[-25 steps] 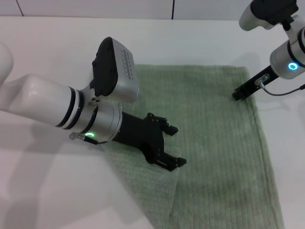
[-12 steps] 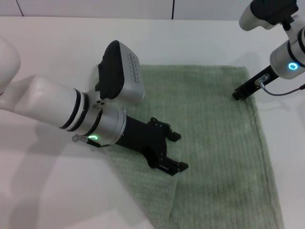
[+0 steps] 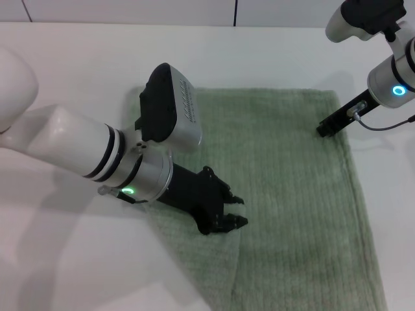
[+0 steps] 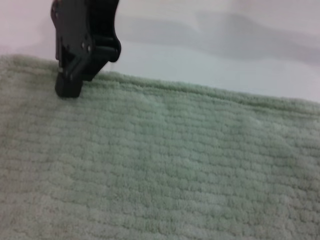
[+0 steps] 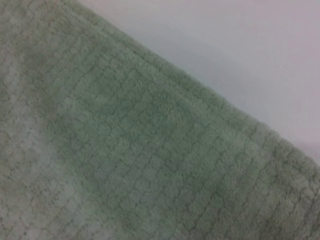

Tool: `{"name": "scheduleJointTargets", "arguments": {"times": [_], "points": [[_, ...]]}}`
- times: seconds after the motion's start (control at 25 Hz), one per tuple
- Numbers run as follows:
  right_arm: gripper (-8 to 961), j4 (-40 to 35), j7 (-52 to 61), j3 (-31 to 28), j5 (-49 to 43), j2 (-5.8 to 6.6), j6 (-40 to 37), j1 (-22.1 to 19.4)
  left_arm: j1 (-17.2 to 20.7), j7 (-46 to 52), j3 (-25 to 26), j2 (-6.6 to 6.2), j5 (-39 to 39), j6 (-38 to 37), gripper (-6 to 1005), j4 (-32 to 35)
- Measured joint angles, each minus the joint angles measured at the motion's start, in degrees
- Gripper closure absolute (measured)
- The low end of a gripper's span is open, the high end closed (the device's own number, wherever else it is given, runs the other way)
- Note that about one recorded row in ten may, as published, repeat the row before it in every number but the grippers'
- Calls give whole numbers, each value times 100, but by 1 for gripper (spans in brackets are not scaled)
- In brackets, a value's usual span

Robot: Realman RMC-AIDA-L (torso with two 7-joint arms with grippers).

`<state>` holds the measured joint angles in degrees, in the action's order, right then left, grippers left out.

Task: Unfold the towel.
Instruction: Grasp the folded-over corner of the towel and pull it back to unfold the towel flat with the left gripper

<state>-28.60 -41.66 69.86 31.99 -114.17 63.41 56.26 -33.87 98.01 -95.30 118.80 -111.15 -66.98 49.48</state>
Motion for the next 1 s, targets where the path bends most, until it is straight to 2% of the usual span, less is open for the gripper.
{"name": "scheduleJointTargets", "arguments": {"times": [0.32, 0.6, 0.8, 0.84, 0.88, 1.0], "points": [[953, 4, 0, 9, -4, 0, 5, 5, 24, 9, -3, 1, -39, -89, 771, 195], [953, 4, 0, 9, -8, 0, 0, 7, 16, 153, 126, -29, -67, -550, 858, 368], [954, 4, 1, 9, -54, -3, -8, 7, 74, 317, 544, -59, -192, -1039, 912, 612], [954, 2, 1, 9, -86, -13, -9, 8, 102, 323, 855, -70, -211, -1366, 923, 696], [954, 2, 1, 9, -86, -13, -9, 8, 102, 323, 855, -70, -211, -1366, 926, 696], [954, 2, 1, 9, -95, -21, -11, 17, 114, 373, 1414, -78, -324, -1995, 935, 804]]}}
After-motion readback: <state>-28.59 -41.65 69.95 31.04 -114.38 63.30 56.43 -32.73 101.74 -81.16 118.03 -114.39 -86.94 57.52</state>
